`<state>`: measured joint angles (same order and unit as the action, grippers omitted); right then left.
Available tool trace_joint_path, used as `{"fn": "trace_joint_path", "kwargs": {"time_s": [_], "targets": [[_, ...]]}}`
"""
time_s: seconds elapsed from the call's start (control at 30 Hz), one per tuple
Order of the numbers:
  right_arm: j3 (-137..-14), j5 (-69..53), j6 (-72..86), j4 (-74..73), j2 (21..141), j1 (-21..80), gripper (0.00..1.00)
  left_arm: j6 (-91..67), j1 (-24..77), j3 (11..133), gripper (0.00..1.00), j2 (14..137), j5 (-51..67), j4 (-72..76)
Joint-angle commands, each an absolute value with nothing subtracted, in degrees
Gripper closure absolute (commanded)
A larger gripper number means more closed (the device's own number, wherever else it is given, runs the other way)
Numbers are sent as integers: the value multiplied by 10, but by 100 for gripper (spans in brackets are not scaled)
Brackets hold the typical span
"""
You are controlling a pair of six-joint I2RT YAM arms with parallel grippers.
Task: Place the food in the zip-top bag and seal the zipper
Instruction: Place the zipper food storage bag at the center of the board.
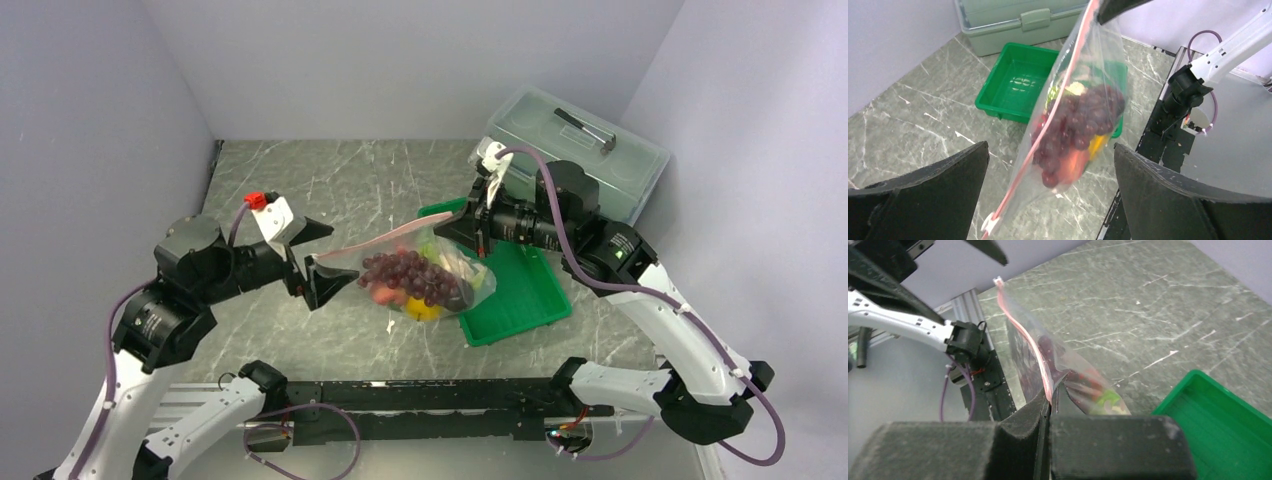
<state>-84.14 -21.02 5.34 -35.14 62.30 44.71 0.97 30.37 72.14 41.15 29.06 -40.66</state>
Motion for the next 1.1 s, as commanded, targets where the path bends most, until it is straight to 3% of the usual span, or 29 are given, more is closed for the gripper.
{"fn": "trace_joint_path", "kwargs": {"time_s": [0.0,0.63,1.07], "targets": [[-853,-286,34,-291,617,446,100,39,305,745,0,439,301,-357],[-839,-335,42,-271,628,446,100,60,305,755,4,538,484,-359],[-835,-313,72,-248,640,446,100,41,305,702,25,545,504,-346]]}}
